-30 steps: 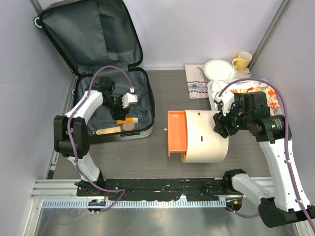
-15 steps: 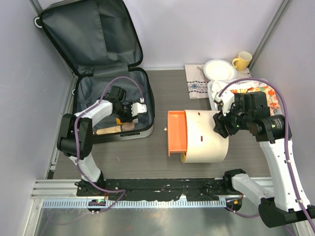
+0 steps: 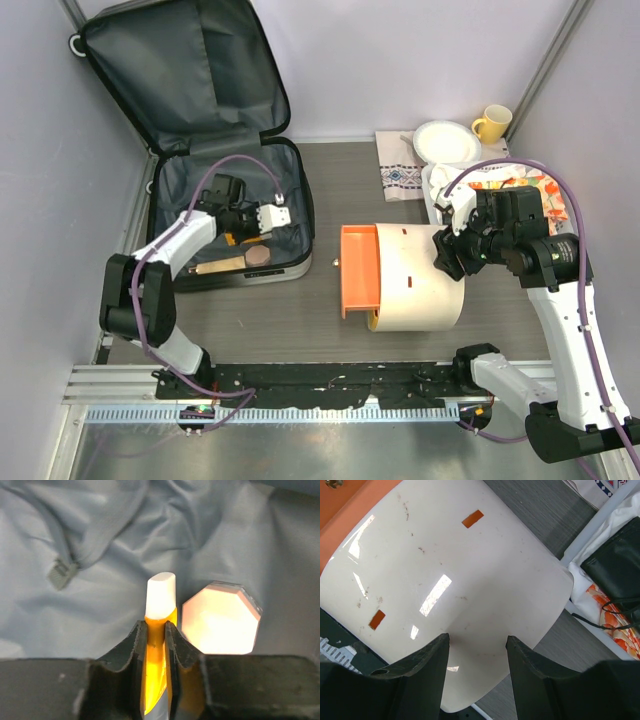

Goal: Open, take out, and arrange the luggage

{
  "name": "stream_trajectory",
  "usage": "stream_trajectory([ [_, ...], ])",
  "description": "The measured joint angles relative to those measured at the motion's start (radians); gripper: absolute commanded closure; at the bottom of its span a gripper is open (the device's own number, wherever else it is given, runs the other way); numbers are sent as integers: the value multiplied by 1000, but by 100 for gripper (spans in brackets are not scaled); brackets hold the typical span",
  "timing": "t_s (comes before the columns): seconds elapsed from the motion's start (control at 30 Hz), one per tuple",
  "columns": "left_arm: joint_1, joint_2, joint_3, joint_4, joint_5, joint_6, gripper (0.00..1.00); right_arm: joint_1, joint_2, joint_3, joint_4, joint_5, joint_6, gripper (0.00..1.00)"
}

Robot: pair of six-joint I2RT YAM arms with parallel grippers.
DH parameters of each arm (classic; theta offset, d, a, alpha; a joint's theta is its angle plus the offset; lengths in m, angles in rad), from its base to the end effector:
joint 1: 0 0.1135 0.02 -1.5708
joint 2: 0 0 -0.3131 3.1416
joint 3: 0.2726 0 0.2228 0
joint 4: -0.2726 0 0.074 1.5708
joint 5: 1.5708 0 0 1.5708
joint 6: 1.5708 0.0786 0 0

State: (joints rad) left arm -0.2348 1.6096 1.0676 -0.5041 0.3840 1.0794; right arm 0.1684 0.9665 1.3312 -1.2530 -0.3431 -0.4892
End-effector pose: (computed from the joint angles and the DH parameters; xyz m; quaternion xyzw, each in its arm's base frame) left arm 0.3048 -0.1032 0.2399 0.6183 0.7204 -0.0638 0.3078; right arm 0.1085 0.0453 0.3889 -0.3539 0.8603 0.1061 0.3512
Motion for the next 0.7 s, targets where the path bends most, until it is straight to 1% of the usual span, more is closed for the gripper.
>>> stream_trajectory([
  [0.03, 5, -14, 17, -14, 0, -2, 91, 0, 0, 0, 0, 0, 0, 44],
  [0.07, 8, -21, 31, -19, 0, -7, 100, 0, 0, 0, 0, 0, 0, 44],
  [0.17, 15, -29, 123, -87, 8, -43, 100, 0, 0, 0, 0, 0, 0, 45],
  [0.23, 15, -29, 210, -144, 30, -98, 100, 0, 0, 0, 0, 0, 0, 45],
  [0.3, 13, -25, 349, -227, 79, -199, 100, 0, 0, 0, 0, 0, 0, 45],
  [0.4, -3, -24, 524, -298, 156, -395, 100, 0, 0, 0, 0, 0, 0, 45],
  [0.47, -29, -33, 593, -301, 205, -565, 100, 0, 0, 0, 0, 0, 0, 45],
  [0.57, -107, -84, 595, -274, 220, -871, 100, 0, 0, 0, 0, 0, 3, 45],
  [0.7, -251, -148, 571, -245, 108, -1229, 100, 0, 0, 1, 0, 0, 6, 45],
])
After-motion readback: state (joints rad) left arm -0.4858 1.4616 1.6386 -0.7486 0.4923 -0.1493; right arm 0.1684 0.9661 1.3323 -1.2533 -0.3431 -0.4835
